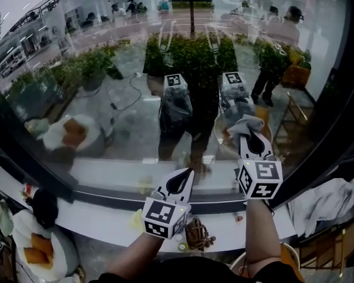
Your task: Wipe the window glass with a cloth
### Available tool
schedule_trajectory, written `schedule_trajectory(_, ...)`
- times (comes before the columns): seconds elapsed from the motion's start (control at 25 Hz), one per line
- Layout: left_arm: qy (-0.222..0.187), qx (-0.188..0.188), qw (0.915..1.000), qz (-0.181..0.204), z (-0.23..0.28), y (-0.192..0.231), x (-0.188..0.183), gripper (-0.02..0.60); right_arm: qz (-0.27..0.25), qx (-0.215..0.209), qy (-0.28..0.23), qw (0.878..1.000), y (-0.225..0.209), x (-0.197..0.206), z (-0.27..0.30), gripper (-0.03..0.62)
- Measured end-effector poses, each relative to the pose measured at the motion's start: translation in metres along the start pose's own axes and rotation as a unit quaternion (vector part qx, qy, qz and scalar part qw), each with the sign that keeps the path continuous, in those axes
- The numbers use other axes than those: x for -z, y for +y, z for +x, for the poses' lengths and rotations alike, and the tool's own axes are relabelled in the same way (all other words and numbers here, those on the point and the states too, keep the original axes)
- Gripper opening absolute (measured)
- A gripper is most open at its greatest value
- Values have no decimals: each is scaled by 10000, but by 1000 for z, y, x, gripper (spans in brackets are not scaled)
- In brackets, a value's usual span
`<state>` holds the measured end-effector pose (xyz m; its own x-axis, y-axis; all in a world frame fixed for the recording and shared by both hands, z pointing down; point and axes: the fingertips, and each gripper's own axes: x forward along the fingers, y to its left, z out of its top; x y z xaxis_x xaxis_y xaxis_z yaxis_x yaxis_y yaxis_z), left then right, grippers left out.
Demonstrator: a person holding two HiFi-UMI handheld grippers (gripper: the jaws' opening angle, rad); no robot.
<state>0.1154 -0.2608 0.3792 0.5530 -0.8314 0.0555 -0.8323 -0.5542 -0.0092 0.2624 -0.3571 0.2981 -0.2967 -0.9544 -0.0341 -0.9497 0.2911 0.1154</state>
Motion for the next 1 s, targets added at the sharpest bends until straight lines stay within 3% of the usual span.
schedule_trajectory(0.56,-44,-262,9996,-107,-59,73,7,8,-135,-424,-1,9990,111,-14,30,40)
schedule_trajectory(1.0,-21,-821,9964,-191,-135,163,23,8,-171,-1070,-92,9941,248,-21,63,39)
